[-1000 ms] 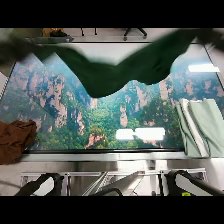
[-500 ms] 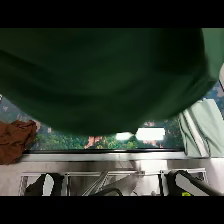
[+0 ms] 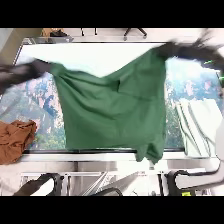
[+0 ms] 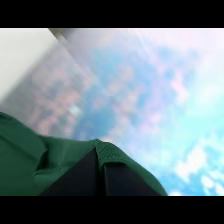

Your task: Fold the shirts.

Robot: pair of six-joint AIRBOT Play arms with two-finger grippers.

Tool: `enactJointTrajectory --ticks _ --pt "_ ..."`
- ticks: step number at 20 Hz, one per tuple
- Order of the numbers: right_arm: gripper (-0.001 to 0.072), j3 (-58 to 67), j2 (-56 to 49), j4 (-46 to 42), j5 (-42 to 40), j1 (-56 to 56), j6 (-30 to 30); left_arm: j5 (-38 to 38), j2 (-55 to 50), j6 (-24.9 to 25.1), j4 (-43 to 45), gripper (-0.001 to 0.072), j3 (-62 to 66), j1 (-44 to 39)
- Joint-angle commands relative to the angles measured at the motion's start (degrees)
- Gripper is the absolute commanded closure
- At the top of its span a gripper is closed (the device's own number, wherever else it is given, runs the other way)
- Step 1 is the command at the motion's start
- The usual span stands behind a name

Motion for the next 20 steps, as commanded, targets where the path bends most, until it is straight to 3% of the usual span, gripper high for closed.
enactJointTrajectory --ticks 1,5,6,7,8,9,12,14,17,20 --pt "0.0695 -3.54 -13.77 -7.13 -13.77 3.26 -0.79 8.13 -21.62 -3.26 11.13 0.0689 3.63 -7.15" --pt "0.0683 -1.49 -19.85 -5.66 -24.63 3.19 -2.99 -0.35 -37.44 -5.57 10.54 0.0687 22.47 -4.37" --pt "0.0554 -0.87 -19.89 -5.64 -25.29 3.10 -3.34 -2.60 -39.10 -5.55 9.73 0.0686 26.88 -3.48" --pt "0.0361 0.02 -19.82 -5.68 -25.20 2.91 -3.32 -5.29 -40.13 -5.55 9.22 0.0630 30.88 -2.51" --pt "0.0319 0.68 -19.39 -5.86 -24.59 2.34 -3.32 -8.07 -40.41 -5.55 9.27 0.0243 34.07 -1.62" --pt "0.0320 0.90 -18.38 -5.86 -22.64 1.25 -3.28 -11.34 -40.19 -6.25 9.25 0.0031 37.07 -0.55" --pt "0.0376 0.87 -13.07 -5.90 -9.20 -5.07 -0.35 -25.49 -37.35 -8.68 9.38 0.0037 43.19 3.34" --pt "0.0553 0.81 -9.55 -5.92 2.60 -10.14 2.75 -32.48 -33.14 -11.34 9.42 0.0037 41.53 6.91" --pt "0.0557 0.17 -6.45 -6.49 15.98 -15.23 3.39 -44.30 -25.03 -12.28 9.92 0.0037 30.01 11.63" --pt "0.0625 -8.02 -3.41 -6.47 21.24 -17.64 2.84 -42.42 -13.75 -10.08 9.94 0.0039 7.82 14.91"
